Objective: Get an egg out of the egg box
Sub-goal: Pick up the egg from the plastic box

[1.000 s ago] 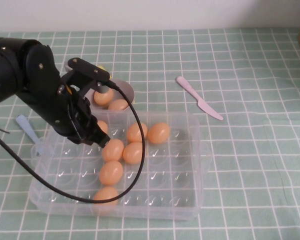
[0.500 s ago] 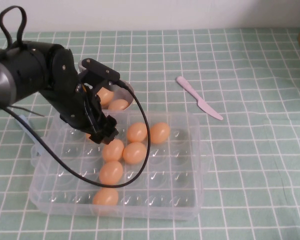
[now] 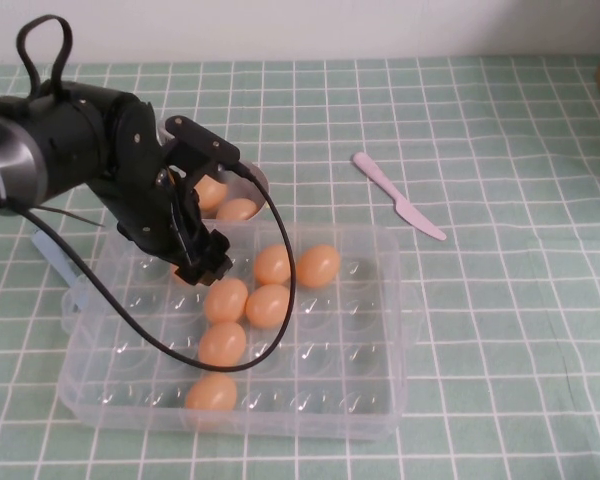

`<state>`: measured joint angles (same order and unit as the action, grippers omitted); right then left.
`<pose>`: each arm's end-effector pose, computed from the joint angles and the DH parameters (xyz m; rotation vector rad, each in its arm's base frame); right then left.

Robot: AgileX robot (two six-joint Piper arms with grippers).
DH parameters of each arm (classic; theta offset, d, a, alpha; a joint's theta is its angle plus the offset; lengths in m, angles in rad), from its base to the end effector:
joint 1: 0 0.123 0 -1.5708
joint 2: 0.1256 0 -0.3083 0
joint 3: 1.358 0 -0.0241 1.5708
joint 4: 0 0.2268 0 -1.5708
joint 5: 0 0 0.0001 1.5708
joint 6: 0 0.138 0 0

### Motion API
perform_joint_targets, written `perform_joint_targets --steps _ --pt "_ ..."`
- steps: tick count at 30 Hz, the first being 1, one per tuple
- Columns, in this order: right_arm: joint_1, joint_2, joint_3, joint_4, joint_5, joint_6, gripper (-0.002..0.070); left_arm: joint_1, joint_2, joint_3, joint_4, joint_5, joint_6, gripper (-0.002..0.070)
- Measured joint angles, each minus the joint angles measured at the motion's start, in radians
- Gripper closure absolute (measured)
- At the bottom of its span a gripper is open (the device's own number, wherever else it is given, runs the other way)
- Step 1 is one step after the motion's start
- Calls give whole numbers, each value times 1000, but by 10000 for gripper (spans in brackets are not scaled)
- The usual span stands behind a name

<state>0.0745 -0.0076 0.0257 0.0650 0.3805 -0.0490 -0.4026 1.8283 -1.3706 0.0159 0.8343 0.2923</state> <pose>0.0494 0.0070 0.1567 -0.0760 1.8807 0.0816 0.3546 -0.1492 0.2204 0.9561 2.6055 -0.0093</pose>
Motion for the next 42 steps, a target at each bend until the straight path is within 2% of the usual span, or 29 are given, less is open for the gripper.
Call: perform_joint_targets --steps 20,42 --pt "0 0 0 0 0 0 694 13 46 -1 48 -36 -34 192" --pt "0 0 0 0 0 0 694 13 84 -1 38 -91 -37 192"
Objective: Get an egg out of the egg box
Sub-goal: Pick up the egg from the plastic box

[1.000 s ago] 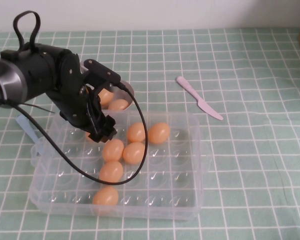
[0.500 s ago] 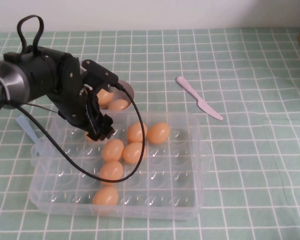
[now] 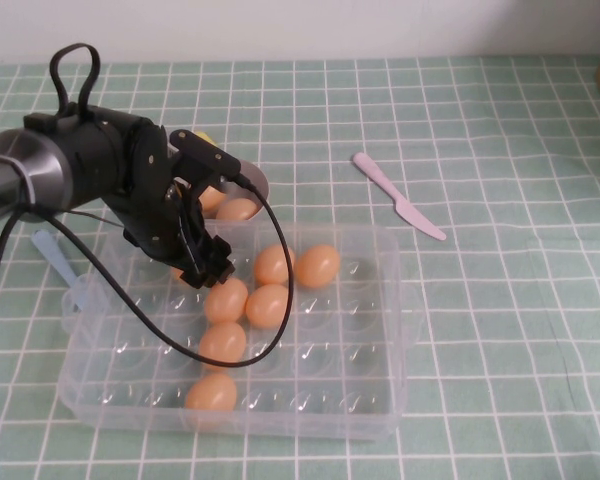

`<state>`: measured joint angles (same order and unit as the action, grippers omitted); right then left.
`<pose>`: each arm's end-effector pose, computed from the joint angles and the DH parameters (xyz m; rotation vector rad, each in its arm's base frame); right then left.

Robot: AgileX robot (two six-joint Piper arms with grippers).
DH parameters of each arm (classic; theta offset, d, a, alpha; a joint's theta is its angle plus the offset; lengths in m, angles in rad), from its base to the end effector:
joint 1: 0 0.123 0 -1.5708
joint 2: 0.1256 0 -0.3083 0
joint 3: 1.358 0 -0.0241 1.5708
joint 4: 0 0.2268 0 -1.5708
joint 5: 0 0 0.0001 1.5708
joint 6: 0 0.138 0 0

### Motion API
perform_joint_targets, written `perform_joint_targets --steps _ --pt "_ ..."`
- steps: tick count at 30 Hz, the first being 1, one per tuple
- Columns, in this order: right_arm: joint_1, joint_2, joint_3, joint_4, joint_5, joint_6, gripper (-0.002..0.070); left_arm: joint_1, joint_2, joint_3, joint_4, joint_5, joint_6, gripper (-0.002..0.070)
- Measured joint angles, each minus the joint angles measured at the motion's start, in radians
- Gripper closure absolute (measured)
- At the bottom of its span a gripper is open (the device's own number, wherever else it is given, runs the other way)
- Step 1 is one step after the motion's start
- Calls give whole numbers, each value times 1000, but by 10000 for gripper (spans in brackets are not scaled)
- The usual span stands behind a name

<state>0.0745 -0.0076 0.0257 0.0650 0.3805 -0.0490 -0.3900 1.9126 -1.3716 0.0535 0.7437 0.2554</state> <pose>0.0494 0.0070 0.1567 -0.0760 1.8807 0.0816 0.3752 -0.1488 0.1921 0.9198 2.6088 0.0251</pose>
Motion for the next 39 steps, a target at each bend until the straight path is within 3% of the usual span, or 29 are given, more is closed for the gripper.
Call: perform_joint_targets --steps 35,39 --pt "0 0 0 0 0 0 694 8 30 0 -2 -53 -2 193" --pt "0 0 0 0 0 0 694 8 30 0 -2 -57 -2 228"
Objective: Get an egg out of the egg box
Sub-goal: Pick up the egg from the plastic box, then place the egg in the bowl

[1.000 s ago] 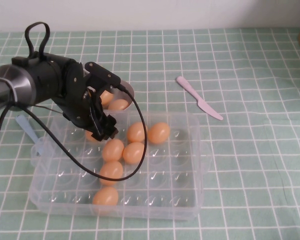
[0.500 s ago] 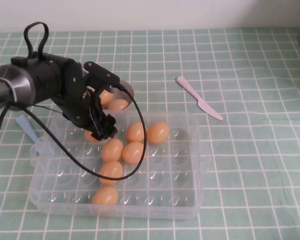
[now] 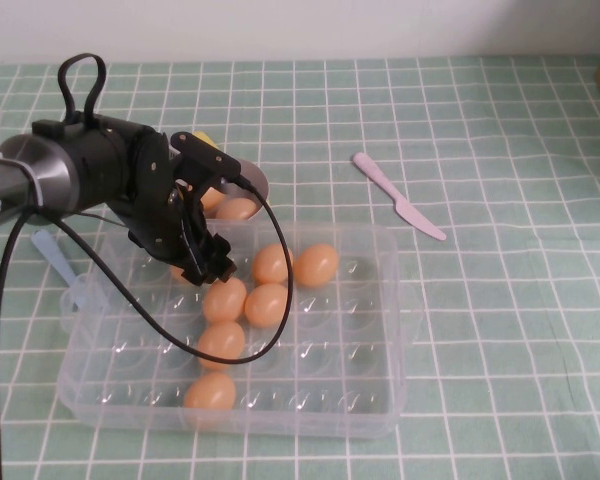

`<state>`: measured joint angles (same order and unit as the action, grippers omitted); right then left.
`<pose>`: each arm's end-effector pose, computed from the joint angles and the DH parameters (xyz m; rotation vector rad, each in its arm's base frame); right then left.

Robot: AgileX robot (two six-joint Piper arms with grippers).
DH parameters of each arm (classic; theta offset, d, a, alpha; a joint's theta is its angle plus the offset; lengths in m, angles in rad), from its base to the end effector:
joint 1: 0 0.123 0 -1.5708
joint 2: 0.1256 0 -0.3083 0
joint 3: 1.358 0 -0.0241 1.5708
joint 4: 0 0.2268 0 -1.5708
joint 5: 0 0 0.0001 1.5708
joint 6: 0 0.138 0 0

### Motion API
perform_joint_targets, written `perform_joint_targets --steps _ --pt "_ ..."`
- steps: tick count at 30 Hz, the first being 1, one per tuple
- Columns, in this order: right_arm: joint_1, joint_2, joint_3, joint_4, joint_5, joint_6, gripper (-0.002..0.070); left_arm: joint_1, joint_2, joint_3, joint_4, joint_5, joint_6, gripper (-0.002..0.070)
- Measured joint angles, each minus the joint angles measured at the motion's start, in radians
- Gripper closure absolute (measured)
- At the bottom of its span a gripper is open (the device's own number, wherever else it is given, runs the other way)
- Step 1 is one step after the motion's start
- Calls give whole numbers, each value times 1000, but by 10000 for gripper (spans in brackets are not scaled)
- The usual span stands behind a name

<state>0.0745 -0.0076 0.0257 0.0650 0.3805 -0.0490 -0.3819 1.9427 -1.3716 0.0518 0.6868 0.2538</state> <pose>0.0494 0.0070 0.1567 -0.0760 1.8807 0.0816 0.3848 -0.1496 0.1827 0.8996 2.5879 0.0204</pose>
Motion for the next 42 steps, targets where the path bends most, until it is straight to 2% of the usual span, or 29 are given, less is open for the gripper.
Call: perform_joint_targets --steps 6,16,29,32,35,42 --pt "0 0 0 0 0 0 694 0 0 0 0 -6 0 310" --pt "0 0 0 0 0 0 694 0 -20 0 0 18 -3 313" --pt "0 0 0 0 0 0 694 0 -174 0 -41 211 -40 314" --pt "0 0 0 0 0 0 694 0 -217 0 -72 157 -40 314" --pt "0 0 0 0 0 0 694 0 -230 -6 -98 31 -36 314" --pt "0 0 0 0 0 0 694 0 -149 -97 -116 -223 -3 314"
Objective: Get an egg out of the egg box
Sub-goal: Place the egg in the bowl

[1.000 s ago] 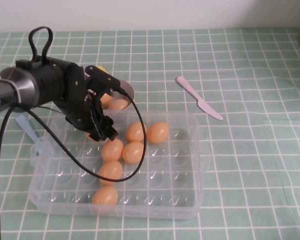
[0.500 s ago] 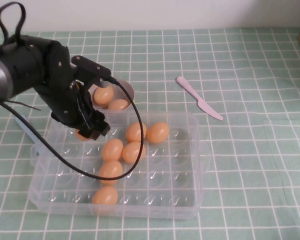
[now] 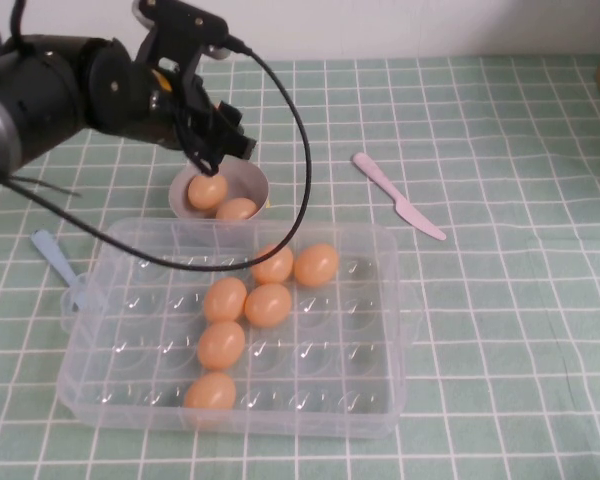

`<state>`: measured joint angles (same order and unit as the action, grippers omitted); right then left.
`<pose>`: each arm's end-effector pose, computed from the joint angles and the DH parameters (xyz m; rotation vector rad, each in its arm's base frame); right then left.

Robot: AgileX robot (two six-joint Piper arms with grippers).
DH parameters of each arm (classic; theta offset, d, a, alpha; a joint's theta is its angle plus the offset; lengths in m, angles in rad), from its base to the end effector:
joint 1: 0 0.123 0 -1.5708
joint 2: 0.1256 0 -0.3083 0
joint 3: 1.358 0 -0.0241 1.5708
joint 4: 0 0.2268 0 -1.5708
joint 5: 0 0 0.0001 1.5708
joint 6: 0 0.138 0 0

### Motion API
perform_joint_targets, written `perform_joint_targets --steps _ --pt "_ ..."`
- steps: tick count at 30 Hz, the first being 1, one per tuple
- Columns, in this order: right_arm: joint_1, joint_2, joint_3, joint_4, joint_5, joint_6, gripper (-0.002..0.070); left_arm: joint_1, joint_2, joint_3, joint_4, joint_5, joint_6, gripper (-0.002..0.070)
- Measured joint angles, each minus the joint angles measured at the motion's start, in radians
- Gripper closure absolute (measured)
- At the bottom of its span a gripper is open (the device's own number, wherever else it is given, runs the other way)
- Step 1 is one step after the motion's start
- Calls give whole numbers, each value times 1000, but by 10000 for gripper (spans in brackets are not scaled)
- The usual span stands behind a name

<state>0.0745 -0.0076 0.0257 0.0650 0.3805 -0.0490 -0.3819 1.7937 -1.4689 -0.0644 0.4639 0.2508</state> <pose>0.0494 0.0070 0.1567 -0.0760 1.8807 0.0816 0.4038 -0.1665 0.2938 0.6596 2.1768 -0.1322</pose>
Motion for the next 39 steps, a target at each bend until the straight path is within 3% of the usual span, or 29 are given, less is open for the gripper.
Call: perform_joint_targets --steps 12,39 --pt "0 0 0 0 0 0 694 0 252 -208 -7 72 57 314" --pt "0 0 0 0 0 0 694 10 348 -236 8 30 59 314"
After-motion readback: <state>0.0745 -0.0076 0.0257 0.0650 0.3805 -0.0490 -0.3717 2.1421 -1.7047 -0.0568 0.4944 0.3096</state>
